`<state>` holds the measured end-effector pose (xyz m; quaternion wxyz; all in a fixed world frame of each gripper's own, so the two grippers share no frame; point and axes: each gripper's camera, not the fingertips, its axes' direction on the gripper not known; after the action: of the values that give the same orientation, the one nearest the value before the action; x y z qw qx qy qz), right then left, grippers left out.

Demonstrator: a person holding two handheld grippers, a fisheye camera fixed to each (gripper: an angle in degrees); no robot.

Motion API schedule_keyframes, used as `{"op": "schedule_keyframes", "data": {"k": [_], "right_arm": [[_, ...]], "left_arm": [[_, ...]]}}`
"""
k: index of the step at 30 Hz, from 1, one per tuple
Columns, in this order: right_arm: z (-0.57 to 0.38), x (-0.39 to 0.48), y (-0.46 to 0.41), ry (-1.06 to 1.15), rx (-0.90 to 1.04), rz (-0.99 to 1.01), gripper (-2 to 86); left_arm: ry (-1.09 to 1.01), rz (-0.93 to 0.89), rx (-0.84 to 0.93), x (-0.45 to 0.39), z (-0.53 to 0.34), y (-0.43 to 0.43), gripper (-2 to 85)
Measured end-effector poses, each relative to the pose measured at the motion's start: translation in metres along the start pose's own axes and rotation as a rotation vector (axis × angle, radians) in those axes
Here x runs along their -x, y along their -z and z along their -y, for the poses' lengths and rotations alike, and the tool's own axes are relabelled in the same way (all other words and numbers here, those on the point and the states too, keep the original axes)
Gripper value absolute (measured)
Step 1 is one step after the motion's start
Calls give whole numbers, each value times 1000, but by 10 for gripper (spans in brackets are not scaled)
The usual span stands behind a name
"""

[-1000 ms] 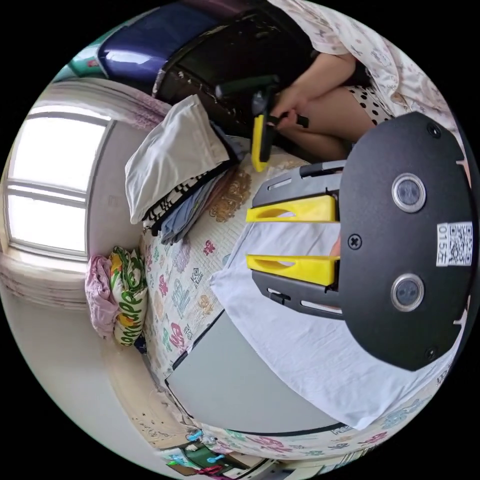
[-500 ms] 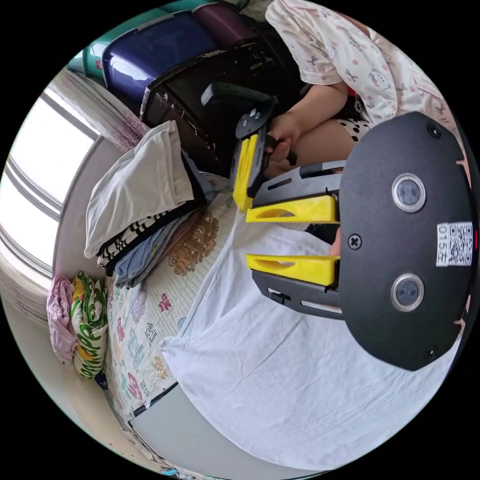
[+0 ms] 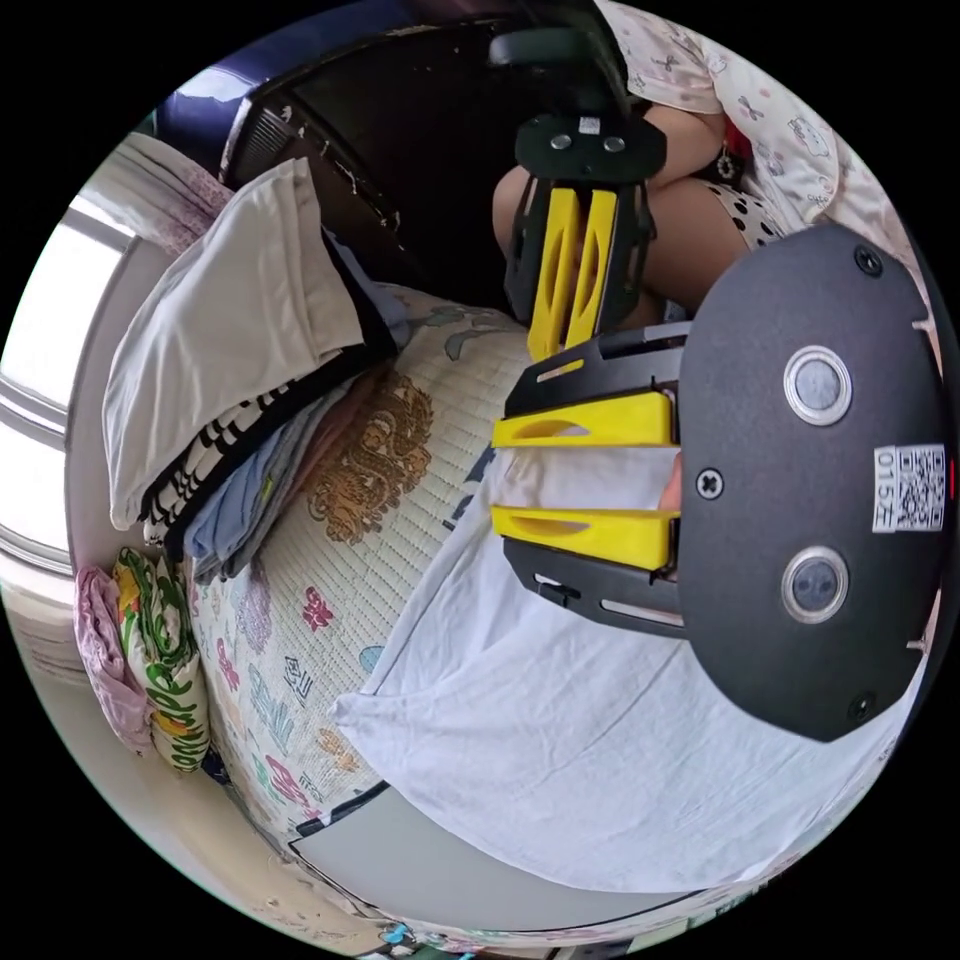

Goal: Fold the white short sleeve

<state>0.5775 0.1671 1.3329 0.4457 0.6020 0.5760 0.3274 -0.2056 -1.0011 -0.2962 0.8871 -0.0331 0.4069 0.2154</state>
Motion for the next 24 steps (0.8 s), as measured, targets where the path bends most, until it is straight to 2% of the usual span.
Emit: {"op": "schedule_keyframes", "data": {"k": [2, 10, 13, 18, 24], "right_arm": [[2, -19, 6, -32, -22, 65, 35], [18, -148, 8, -439, -75, 350, 3], [25, -176, 12, -508, -107, 405, 1], [39, -200, 19, -552, -109, 410, -1], [67, -206, 21, -478, -50, 437, -1]], "left_arm": [[-13, 19, 2, -5, 3, 2, 89], [-14, -23, -55, -22, -13, 50, 95], [-39, -30, -56, -42, -25, 60, 96], [-96, 14, -15, -76, -27, 54, 95], [-105, 57, -15, -95, -20, 59, 67]]}}
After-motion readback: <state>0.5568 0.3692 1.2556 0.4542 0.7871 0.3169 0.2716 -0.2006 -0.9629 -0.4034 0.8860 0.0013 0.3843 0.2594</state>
